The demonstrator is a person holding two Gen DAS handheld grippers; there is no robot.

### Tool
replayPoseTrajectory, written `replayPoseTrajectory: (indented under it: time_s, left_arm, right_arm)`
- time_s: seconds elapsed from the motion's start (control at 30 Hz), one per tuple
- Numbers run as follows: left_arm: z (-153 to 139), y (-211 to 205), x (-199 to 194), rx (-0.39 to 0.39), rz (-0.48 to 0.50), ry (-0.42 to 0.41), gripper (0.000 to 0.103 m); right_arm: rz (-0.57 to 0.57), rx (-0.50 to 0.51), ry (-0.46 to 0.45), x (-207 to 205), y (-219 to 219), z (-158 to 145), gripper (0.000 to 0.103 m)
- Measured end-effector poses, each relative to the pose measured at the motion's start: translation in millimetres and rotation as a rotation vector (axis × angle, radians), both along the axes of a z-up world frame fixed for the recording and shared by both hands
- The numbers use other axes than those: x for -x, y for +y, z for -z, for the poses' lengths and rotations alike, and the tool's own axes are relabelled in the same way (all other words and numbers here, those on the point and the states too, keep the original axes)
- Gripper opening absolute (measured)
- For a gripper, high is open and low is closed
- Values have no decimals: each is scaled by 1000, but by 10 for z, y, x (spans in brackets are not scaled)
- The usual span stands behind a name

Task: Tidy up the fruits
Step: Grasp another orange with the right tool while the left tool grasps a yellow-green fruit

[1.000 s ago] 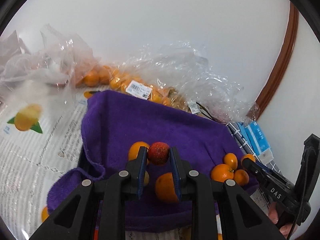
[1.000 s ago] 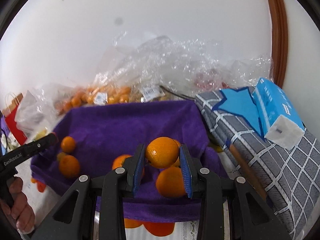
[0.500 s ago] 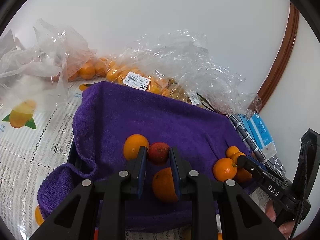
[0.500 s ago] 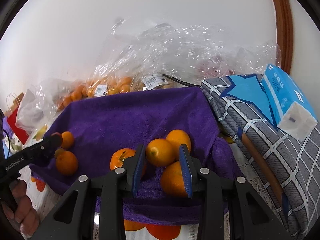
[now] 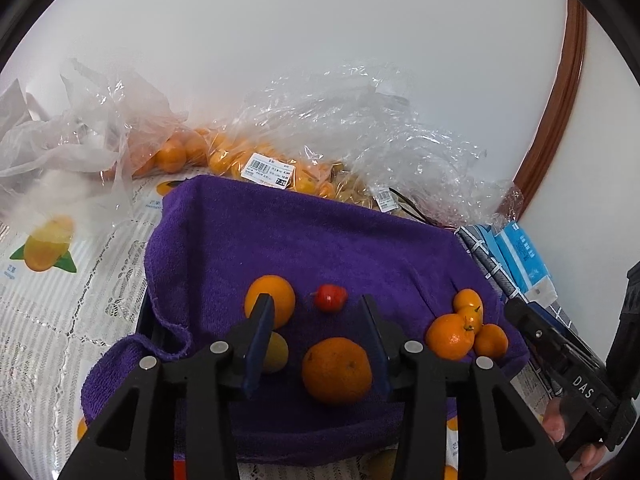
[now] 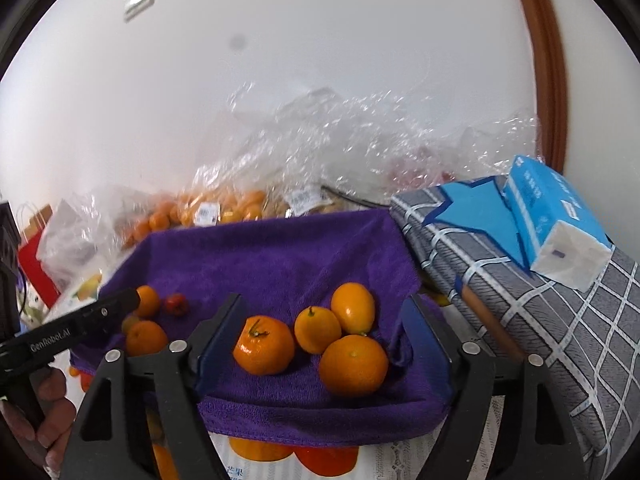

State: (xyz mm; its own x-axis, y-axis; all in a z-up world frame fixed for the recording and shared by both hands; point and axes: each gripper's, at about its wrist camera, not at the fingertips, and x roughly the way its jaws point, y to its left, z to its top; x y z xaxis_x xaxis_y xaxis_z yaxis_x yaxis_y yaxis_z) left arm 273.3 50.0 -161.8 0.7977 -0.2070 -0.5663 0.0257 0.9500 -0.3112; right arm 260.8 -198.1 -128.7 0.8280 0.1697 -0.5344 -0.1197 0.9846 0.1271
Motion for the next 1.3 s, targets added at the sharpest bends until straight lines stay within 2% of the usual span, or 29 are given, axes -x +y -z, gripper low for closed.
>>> replayPoseTrajectory:
  time_s: [0.27, 0.37, 0.43, 0.63, 0.73, 0.77, 0.83, 0.93, 1.0, 1.13, 1.3]
  left_arm:
    - [-22, 43, 8, -1, -15, -10, 43]
    - [-33, 108, -3, 30, -22, -8, 43]
    - [-31, 136, -10, 49, -22, -3, 43]
    - [-27, 201, 46, 52, -40, -1, 45]
    - [-42, 247, 129, 43, -53, -5, 45]
    - [-62, 272, 183, 39, -55, -16, 45]
    - [-103, 313, 280, 14, -66, -33, 46]
    - [-124, 361, 404, -14, -68, -46, 46]
    - [-121, 368, 467, -27, -57, -46, 47]
    - [-103, 288, 578, -65, 7, -43, 46]
    - [-107, -46, 719, -82, 202, -51, 46]
  right_arm:
    - [6, 75, -39, 238, 123, -84, 80]
    - [-9, 86, 15, 360, 206, -50, 80]
    - [-57, 70, 63, 464, 282, -20, 80]
    - [-186, -32, 158, 857, 531, 93, 80]
    - [-197, -23, 203, 885, 675, 188, 80]
    - [-194, -13, 217, 880, 717, 227, 79]
    - [-182, 7, 245, 849, 773, 285, 69]
    - [-172, 31, 304, 752, 863, 363, 63]
    - [-193, 36, 328, 708, 903, 411, 34]
    - [-158, 53, 292, 784, 831, 372, 34]
    - [-32, 66, 205, 961, 423, 256, 34]
